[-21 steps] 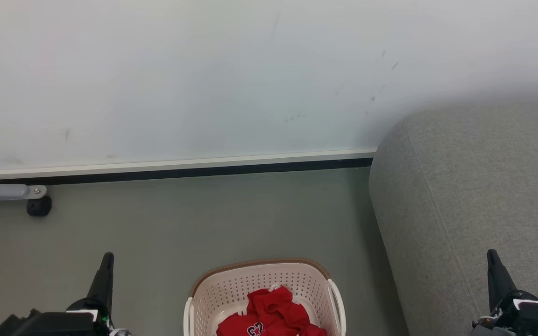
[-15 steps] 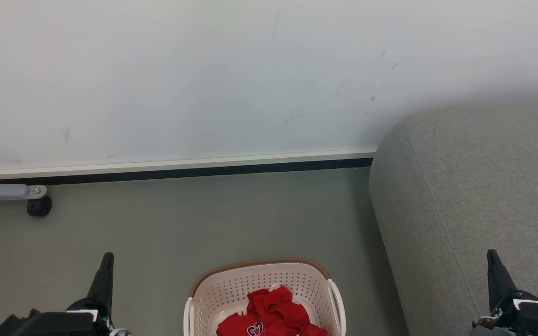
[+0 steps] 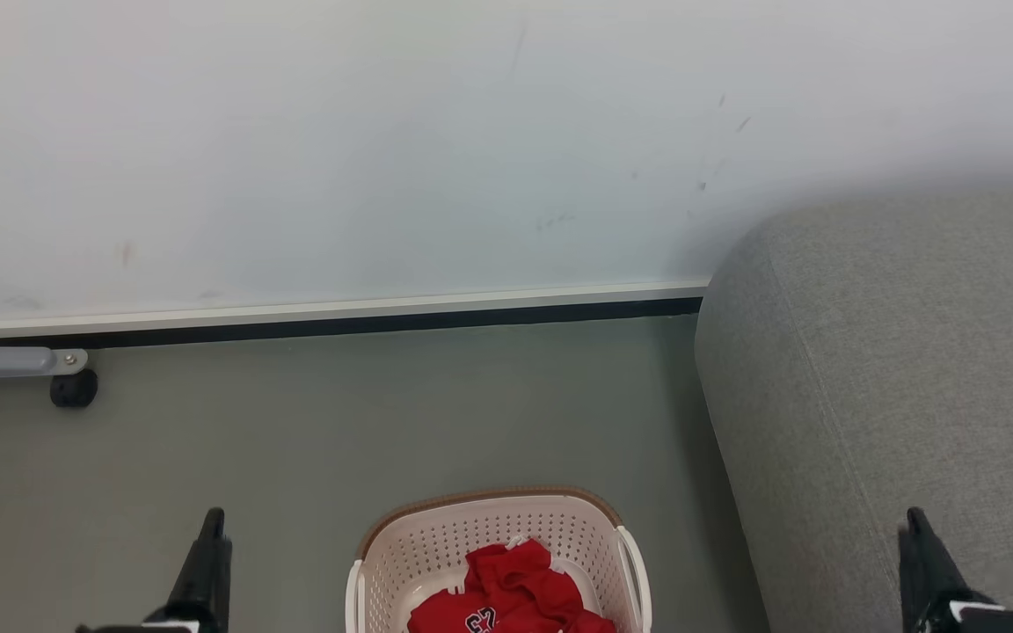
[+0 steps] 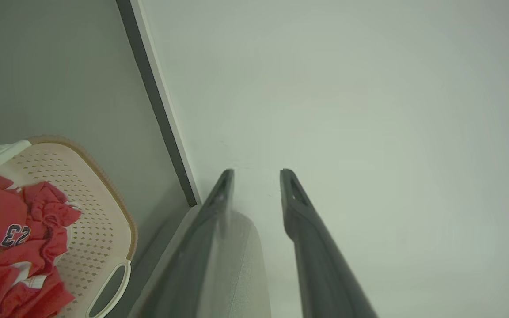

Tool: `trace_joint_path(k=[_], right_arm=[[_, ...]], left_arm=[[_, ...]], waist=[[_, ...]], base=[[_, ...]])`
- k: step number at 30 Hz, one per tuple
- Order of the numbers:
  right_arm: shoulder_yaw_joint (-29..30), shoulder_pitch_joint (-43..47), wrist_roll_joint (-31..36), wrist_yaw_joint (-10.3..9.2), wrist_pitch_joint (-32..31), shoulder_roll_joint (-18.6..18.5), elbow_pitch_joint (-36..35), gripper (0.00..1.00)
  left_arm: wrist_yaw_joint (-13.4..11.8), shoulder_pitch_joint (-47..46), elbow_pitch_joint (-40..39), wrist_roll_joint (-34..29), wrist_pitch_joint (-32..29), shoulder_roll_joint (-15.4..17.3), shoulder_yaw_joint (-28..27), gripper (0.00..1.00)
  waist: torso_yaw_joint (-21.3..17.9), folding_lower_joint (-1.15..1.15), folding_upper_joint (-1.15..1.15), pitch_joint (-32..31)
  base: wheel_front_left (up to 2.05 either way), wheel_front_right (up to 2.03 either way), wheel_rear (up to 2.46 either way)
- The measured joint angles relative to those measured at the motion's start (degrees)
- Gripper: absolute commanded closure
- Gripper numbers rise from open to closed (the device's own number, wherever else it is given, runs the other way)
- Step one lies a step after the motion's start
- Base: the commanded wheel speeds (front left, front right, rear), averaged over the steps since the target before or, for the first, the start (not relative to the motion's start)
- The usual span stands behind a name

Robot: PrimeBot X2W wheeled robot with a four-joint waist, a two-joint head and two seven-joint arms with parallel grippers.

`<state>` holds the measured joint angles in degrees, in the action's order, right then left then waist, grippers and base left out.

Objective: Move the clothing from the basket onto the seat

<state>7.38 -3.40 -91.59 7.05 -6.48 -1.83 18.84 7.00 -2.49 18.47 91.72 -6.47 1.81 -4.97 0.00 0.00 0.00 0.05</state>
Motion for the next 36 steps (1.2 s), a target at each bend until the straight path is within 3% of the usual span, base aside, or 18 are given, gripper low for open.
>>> trace_joint_path(k=[1,17,25,36], right_arm=[[-0.1,0.6,0.0,-0.01,0.0,0.2,0.3,0.0],[-1.9,1.0,2.8,-0.59,3.1,0.3,-0.4,0.0],[-3.2,1.0,9.0,-2.36,4.3,0.3,-1.8,0.0],[-7.5,1.0,21.2,-4.11,6.6,-0.8,-3.7,0.0]], left_arm=[[0.0,0.6,0.3,0.0,0.0,-0.1,0.1,0.0],[-0.5,0.8,-0.1,-3.7,3.1,0.0,3.9,0.0],[-1.9,0.4,-0.7,-8.5,4.3,0.1,5.5,0.0],[-4.4,-0.8,-2.2,-20.3,6.7,1.3,9.1,0.0]], waist=[[0.0,0.0,0.0,0.0],[0.0,0.0,0.0,-0.1],[-0.1,0.0,0.0,-0.1],[-0.2,0.0,0.0,-0.2]], base=[[0.0,0.0,0.0],[0.0,0.0,0.0],[0.0,0.0,0.0],[0.0,0.0,0.0]])
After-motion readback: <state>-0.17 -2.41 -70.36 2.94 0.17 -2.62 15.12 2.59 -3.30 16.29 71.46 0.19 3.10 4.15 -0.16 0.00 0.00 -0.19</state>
